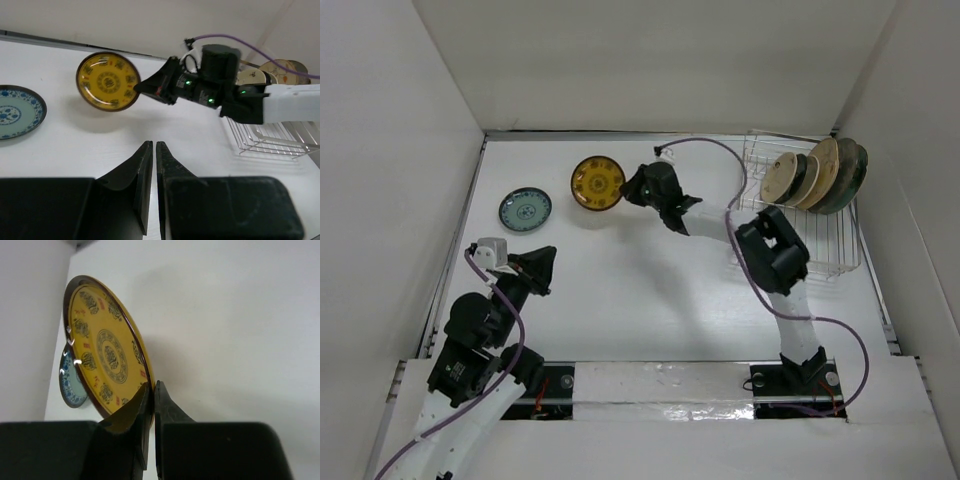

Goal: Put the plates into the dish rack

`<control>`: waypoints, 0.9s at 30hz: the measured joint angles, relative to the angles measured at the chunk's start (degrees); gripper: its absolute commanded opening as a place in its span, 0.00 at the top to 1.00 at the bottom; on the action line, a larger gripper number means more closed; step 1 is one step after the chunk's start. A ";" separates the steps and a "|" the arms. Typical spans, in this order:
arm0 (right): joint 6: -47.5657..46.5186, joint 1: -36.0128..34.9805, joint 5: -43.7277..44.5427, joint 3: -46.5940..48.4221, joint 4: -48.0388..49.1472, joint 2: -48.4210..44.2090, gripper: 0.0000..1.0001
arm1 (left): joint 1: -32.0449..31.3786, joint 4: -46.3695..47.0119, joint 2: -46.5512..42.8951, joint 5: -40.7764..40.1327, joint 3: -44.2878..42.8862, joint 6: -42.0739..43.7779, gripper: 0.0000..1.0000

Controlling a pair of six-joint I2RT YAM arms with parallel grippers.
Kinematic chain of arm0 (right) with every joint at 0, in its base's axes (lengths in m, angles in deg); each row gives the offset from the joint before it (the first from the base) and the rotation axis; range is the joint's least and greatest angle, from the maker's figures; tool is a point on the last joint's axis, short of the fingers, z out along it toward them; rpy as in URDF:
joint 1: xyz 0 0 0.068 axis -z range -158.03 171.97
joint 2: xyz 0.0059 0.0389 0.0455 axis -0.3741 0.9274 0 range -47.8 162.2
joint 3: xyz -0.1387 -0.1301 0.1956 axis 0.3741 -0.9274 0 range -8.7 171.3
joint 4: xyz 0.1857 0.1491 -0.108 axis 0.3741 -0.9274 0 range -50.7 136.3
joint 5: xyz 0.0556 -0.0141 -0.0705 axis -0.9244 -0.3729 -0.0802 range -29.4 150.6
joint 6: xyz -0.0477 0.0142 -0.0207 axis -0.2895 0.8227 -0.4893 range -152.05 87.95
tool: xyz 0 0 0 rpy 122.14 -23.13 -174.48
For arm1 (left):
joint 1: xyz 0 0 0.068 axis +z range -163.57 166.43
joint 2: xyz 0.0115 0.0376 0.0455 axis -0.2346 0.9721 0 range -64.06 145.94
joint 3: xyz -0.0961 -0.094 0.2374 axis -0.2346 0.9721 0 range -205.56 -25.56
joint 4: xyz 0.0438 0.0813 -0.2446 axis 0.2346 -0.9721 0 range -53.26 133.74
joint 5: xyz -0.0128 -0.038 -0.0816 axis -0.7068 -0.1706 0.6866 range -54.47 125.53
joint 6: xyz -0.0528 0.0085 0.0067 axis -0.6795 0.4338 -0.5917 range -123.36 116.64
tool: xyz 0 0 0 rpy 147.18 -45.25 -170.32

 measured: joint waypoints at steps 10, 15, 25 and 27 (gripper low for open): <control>-17.66 21.81 14.82 -20.68 -5.03 -39.04 1.00 | 0.11 0.50 -8.50 4.96 0.00 0.24 0.92; -25.20 29.18 31.04 -24.87 -11.67 -46.51 1.00 | 0.28 1.40 -10.91 7.43 0.00 0.24 0.92; -37.86 30.84 44.52 -19.45 -17.38 -33.48 1.00 | 0.31 1.33 -10.88 10.10 0.00 0.24 0.91; -39.93 29.70 45.51 -18.34 -17.38 -31.45 1.00 | 0.31 1.33 -10.88 10.23 0.00 0.24 0.91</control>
